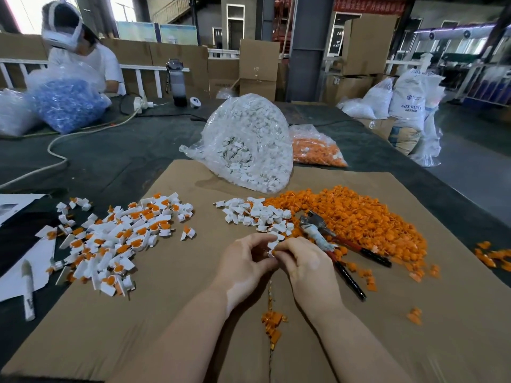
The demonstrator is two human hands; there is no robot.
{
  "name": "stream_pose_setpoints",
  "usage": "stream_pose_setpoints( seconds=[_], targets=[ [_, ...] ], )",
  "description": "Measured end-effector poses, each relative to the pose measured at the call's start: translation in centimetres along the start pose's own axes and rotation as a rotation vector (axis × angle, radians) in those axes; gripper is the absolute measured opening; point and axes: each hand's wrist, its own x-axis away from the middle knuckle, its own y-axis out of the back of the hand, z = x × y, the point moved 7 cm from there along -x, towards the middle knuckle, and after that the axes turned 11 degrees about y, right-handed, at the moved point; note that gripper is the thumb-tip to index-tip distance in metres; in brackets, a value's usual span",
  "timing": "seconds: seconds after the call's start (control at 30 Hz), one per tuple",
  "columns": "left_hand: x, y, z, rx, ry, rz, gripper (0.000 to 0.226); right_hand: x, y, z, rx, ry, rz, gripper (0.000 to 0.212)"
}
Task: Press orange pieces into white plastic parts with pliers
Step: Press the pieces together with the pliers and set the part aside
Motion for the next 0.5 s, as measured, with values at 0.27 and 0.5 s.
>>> stream_pose_setpoints(
  seconds=[0.27, 0.5],
  targets=[
    [0.2, -0.1, -0.3, -0.013, -0.037, -0.024, 0.032, 0.0, 0.1, 0.2, 0.011, 0.04, 0.01, 0.006],
    [0.6, -0.4, -1.0, -0.141, -0.116, -0.055, 0.029, 0.0, 0.1, 0.6, 0.054, 0.085, 0.009, 0.01]
  ],
)
